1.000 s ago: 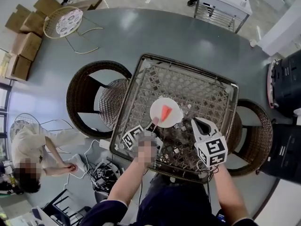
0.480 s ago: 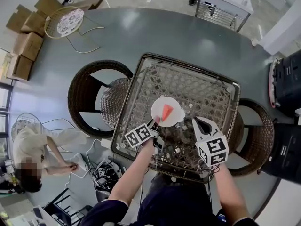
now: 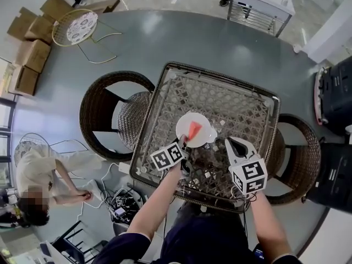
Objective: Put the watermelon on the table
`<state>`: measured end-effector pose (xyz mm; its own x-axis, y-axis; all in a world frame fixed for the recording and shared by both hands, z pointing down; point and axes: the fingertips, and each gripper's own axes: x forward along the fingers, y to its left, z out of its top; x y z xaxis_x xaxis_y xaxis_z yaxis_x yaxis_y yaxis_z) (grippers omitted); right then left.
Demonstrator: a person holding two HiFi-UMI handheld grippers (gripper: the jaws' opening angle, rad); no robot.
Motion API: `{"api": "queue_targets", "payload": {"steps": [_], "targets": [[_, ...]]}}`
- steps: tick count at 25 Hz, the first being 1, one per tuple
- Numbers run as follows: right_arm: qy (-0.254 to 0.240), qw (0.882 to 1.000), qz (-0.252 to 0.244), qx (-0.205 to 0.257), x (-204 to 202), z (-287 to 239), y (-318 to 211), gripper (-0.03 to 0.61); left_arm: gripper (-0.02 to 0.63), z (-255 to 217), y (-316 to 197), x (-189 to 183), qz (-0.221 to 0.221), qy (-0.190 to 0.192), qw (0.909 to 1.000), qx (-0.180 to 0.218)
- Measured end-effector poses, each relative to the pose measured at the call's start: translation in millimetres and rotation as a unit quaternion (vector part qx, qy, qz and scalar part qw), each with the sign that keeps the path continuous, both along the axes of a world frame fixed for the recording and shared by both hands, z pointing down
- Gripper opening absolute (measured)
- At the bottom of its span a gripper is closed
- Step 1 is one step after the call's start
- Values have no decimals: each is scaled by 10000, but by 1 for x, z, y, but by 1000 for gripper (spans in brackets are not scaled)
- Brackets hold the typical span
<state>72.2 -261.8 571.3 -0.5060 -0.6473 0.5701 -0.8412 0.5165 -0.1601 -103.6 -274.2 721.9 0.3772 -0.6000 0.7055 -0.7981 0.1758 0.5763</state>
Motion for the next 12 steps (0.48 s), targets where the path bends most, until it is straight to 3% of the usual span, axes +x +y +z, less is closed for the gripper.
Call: {"api": "queue_targets", "payload": {"steps": [7,12], "targets": [[-20,10000,-2,4,1,0,2,3,114,1,0,0,371,-731,9966,75],[-20,10000,-5,14,3,0,3,3,115,2,1,2,530,-912,9944,117]]}}
